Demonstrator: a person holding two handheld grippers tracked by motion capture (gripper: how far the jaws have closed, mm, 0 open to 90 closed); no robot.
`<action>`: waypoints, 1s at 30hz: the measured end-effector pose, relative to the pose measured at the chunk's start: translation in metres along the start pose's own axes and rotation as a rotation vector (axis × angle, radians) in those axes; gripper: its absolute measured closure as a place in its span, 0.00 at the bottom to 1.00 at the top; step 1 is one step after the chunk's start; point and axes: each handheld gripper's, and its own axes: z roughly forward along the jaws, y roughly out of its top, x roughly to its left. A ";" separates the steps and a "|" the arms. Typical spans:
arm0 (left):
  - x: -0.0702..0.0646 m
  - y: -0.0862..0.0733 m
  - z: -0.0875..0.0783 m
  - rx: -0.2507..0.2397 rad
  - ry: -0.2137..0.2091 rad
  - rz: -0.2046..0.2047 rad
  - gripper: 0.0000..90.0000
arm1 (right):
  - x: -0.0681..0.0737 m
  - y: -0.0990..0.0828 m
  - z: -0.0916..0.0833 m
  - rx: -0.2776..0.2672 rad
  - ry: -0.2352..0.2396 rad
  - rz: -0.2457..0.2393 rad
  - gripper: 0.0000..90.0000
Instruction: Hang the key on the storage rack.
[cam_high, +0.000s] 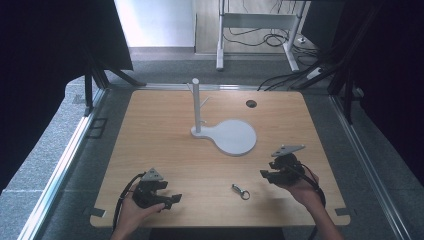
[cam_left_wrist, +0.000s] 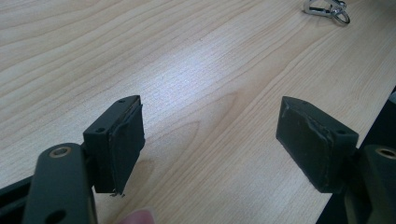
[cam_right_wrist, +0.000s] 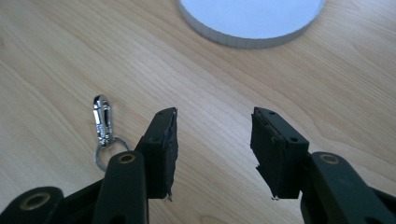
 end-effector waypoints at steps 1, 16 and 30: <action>0.000 0.000 0.000 0.000 0.000 0.001 0.27 | 0.002 0.001 0.000 0.006 0.006 -0.008 0.57; 0.000 0.000 -0.004 -0.011 0.001 0.004 0.26 | 0.022 0.018 0.009 0.058 0.059 -0.069 0.58; -0.001 0.000 -0.004 -0.009 -0.009 0.009 0.26 | 0.041 0.020 0.026 0.149 0.106 -0.104 0.61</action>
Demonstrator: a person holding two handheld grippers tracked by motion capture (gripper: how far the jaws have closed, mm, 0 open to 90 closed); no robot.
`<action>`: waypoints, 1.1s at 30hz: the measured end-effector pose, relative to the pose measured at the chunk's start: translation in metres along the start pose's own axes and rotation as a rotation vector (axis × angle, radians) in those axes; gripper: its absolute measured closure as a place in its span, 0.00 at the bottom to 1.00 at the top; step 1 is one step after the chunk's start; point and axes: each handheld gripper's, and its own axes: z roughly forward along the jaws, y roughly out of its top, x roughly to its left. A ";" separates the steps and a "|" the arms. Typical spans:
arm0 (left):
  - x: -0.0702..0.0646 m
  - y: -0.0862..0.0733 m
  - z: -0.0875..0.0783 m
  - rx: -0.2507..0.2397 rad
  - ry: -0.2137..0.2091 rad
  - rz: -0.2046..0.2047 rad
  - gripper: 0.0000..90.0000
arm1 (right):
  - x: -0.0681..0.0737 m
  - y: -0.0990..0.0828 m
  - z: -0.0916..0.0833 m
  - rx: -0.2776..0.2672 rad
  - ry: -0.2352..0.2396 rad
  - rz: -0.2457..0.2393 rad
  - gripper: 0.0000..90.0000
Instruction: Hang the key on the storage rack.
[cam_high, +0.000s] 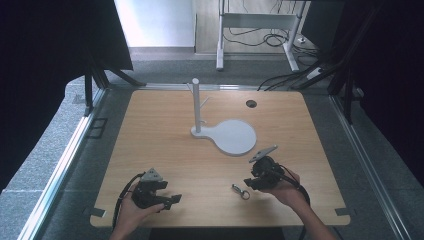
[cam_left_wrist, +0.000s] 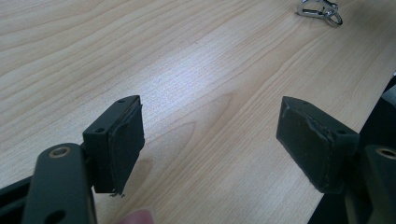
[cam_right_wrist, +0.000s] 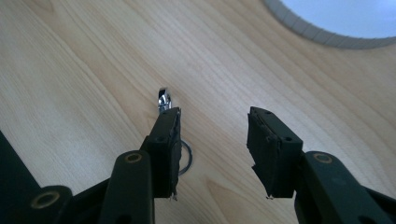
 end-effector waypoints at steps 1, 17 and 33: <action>0.000 0.000 0.000 0.000 0.000 0.000 0.26 | 0.001 0.000 0.002 0.004 0.000 -0.001 0.61; -0.001 0.000 0.001 0.008 -0.001 0.002 0.26 | 0.011 0.000 0.021 0.067 0.027 -0.029 0.62; -0.002 0.000 0.003 0.018 -0.007 0.005 0.26 | 0.023 0.004 0.037 0.117 0.056 -0.062 0.70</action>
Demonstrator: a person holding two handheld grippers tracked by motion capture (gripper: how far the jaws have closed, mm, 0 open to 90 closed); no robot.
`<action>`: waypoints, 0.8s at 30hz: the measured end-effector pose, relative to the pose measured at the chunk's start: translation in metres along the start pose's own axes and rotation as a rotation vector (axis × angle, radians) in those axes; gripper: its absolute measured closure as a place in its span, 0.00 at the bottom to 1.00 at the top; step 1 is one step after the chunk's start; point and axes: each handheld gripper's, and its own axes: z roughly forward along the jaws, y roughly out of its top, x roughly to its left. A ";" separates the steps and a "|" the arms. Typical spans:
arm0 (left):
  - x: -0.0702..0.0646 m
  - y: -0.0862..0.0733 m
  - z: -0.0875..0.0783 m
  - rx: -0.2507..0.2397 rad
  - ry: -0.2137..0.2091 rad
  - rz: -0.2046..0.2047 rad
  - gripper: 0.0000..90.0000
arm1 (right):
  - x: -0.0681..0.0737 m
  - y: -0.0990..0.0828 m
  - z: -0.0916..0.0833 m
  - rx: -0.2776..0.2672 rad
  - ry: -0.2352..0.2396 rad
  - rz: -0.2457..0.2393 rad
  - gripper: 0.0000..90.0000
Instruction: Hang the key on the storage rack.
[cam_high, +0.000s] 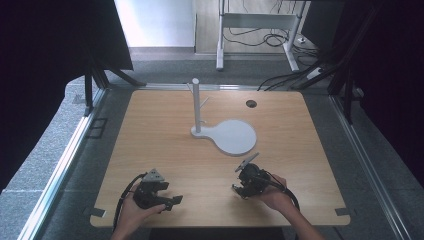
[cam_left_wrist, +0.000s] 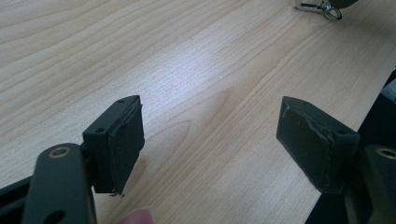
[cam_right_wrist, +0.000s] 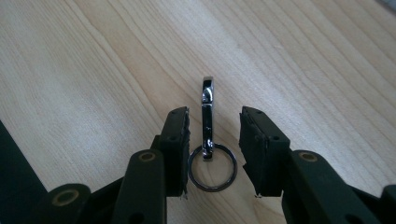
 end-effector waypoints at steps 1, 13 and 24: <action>0.000 0.000 0.000 -0.001 0.000 -0.002 0.26 | 0.000 0.000 0.001 0.003 0.002 -0.003 0.70; 0.000 0.000 0.001 0.005 -0.002 -0.001 0.26 | 0.001 0.002 0.011 0.042 -0.014 -0.021 0.75; 0.000 0.000 0.003 0.015 -0.004 0.004 0.26 | 0.002 0.001 0.013 0.078 -0.029 -0.040 0.89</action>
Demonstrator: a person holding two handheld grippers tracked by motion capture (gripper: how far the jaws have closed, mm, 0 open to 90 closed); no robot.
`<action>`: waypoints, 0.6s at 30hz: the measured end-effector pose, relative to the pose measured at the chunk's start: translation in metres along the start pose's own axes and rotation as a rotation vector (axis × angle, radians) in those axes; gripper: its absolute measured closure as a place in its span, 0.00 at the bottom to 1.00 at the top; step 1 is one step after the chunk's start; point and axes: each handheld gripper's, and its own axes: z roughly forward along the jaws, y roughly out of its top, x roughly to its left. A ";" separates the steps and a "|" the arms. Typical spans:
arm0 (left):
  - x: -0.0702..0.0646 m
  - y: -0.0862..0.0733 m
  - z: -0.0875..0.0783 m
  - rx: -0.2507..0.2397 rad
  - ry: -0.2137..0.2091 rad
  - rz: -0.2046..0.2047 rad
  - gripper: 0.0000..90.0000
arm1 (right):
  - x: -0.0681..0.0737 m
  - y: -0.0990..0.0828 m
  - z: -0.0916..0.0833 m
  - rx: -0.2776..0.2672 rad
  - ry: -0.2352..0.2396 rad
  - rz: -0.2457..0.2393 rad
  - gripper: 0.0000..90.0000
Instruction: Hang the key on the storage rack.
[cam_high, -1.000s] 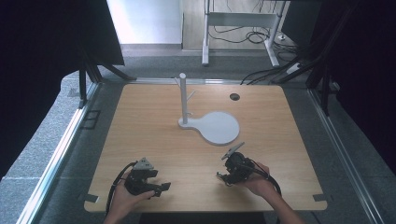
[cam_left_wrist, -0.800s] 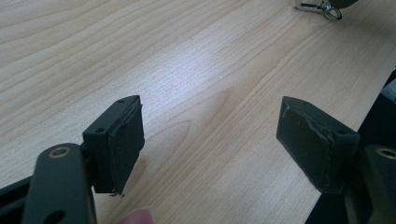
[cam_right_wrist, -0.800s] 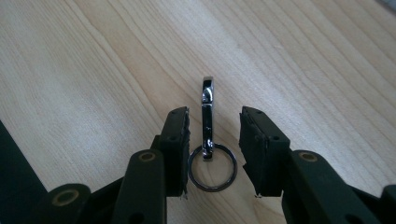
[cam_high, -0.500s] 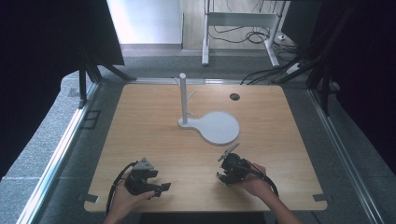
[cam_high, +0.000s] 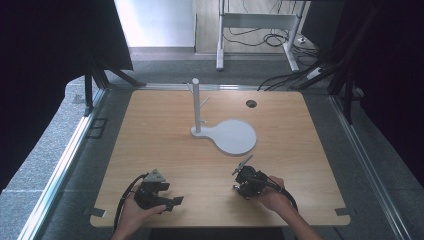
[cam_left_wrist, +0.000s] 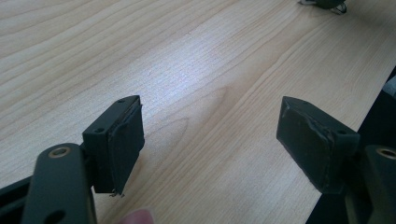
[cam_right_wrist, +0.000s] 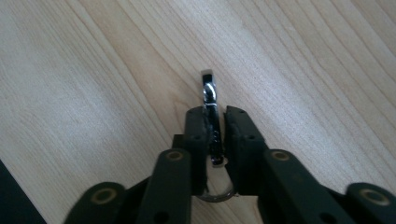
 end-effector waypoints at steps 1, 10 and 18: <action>0.000 0.000 0.000 0.000 0.000 0.000 0.26 | 0.000 0.000 0.000 0.001 0.002 0.000 0.92; 0.000 0.000 0.000 -0.003 0.001 -0.003 0.26 | -0.005 -0.003 -0.001 -0.001 0.017 0.009 0.94; 0.000 0.000 0.000 -0.001 0.001 -0.003 0.26 | -0.009 -0.003 -0.010 -0.043 0.031 0.025 0.94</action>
